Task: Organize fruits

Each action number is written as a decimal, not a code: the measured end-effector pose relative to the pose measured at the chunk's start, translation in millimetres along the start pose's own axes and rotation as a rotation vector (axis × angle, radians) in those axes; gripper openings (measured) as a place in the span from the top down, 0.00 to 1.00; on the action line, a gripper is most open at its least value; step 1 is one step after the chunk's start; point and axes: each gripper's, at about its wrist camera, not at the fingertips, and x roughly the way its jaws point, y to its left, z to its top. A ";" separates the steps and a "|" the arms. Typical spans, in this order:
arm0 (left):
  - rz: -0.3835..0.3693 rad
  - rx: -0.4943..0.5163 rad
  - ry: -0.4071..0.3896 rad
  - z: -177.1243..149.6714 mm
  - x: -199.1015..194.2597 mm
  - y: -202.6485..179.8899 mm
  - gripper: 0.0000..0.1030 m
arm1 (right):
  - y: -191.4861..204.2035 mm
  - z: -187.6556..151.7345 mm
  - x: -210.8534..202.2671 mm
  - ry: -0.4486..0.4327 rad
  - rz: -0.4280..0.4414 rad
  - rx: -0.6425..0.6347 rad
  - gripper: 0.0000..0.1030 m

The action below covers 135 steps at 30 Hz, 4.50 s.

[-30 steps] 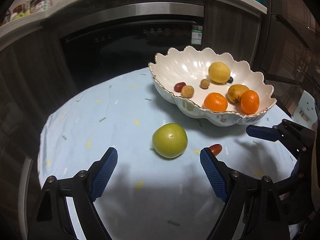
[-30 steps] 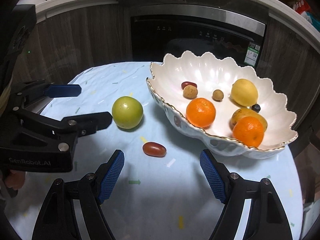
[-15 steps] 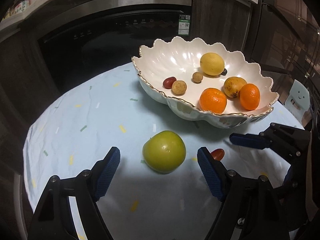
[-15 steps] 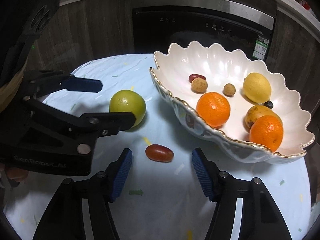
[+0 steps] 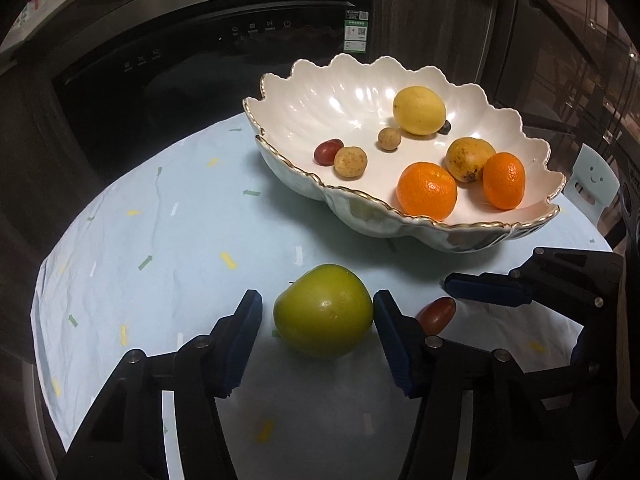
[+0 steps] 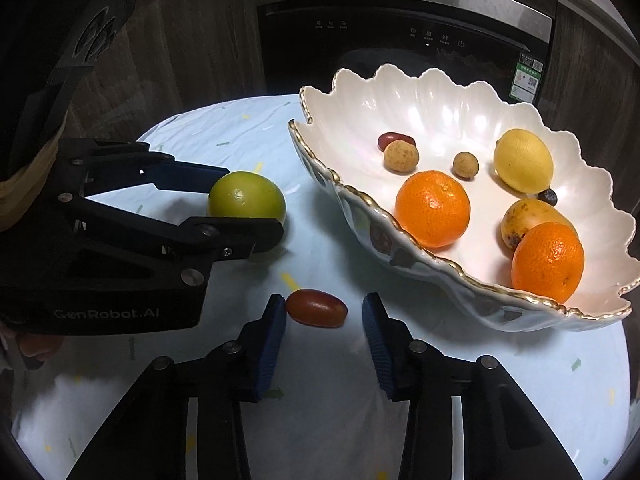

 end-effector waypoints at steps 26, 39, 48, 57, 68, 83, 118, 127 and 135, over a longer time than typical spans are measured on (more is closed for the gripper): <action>0.012 -0.026 0.012 -5.8 -10.2 -3.8 0.52 | 2.5 0.4 -11.4 -0.012 0.009 -0.005 0.71; 0.052 -0.074 -0.040 -10.6 -61.7 -21.7 0.53 | 5.1 1.0 -60.0 -0.072 0.001 -0.031 0.71; 0.085 -0.107 -0.073 -10.3 -94.2 -41.3 0.53 | 1.6 1.8 -100.7 -0.134 -0.007 -0.038 0.71; 0.107 -0.144 -0.103 1.2 -111.7 -60.9 0.53 | -16.0 6.8 -131.6 -0.183 -0.030 -0.036 0.71; 0.112 -0.143 -0.123 33.0 -112.9 -84.8 0.53 | -55.2 18.6 -153.2 -0.228 -0.073 0.010 0.71; 0.150 -0.183 -0.124 68.0 -88.9 -92.2 0.53 | -106.1 40.0 -145.8 -0.245 -0.107 0.064 0.71; 0.242 -0.269 -0.079 103.8 -4.7 -66.1 0.52 | -176.1 66.5 -60.7 -0.148 -0.156 0.134 0.71; 0.238 -0.268 -0.032 102.4 5.9 -67.5 0.51 | -178.5 68.1 -52.2 -0.119 -0.153 0.139 0.67; 0.296 -0.260 -0.078 105.2 -11.8 -69.9 0.25 | -177.0 66.2 -64.8 -0.151 -0.185 0.149 0.30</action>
